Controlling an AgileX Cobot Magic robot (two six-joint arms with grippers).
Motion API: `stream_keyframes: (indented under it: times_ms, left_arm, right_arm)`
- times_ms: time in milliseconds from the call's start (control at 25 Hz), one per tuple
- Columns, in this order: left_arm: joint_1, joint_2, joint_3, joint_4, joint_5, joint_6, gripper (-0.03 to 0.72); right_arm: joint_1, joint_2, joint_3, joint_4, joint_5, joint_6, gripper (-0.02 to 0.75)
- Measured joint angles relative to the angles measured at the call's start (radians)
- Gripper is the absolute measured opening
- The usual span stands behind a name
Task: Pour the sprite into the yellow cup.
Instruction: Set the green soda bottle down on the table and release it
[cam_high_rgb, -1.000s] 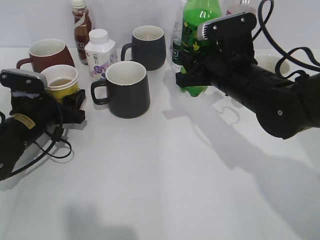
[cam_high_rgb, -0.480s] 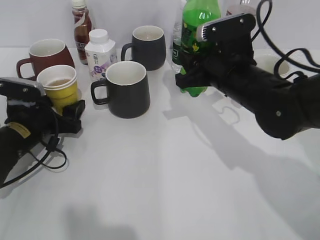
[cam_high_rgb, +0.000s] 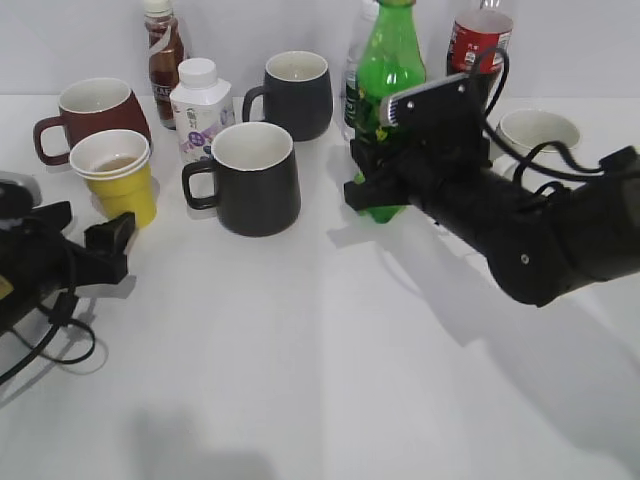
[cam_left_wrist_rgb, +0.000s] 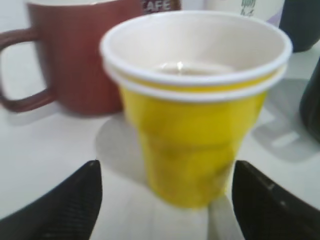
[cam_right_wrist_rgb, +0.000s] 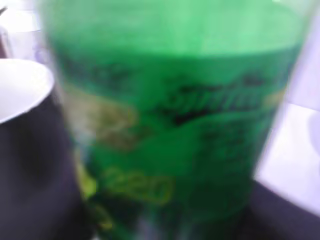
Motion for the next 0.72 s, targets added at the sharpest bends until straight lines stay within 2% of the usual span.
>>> stream_keyframes:
  times_ms: [160, 240, 440, 600, 720]
  left_arm:
    - [0.0, -0.023, 0.032, 0.028, -0.001, 0.0, 0.616]
    - [0.0, -0.027, 0.046, 0.078, -0.002, -0.007, 0.615]
    - [0.0, -0.085, 0.108, 0.149, 0.0, -0.04, 0.602]
    - [0.0, -0.189, 0.145, 0.22, 0.008, -0.137, 0.572]
    - [0.0, -0.322, 0.146, 0.249, 0.129, -0.206, 0.552]
  right_arm:
    - [0.0, 0.029, -0.001, -0.023, -0.04, 0.039, 0.356]
    - [0.0, 0.029, -0.001, -0.051, -0.041, 0.042, 0.361]
    - [0.0, 0.029, -0.001, -0.036, -0.039, 0.047, 0.561]
    - [0.0, 0.016, -0.002, -0.007, 0.026, 0.047, 0.599]
    - [0.0, -0.026, 0.004, -0.004, 0.115, 0.047, 0.599]
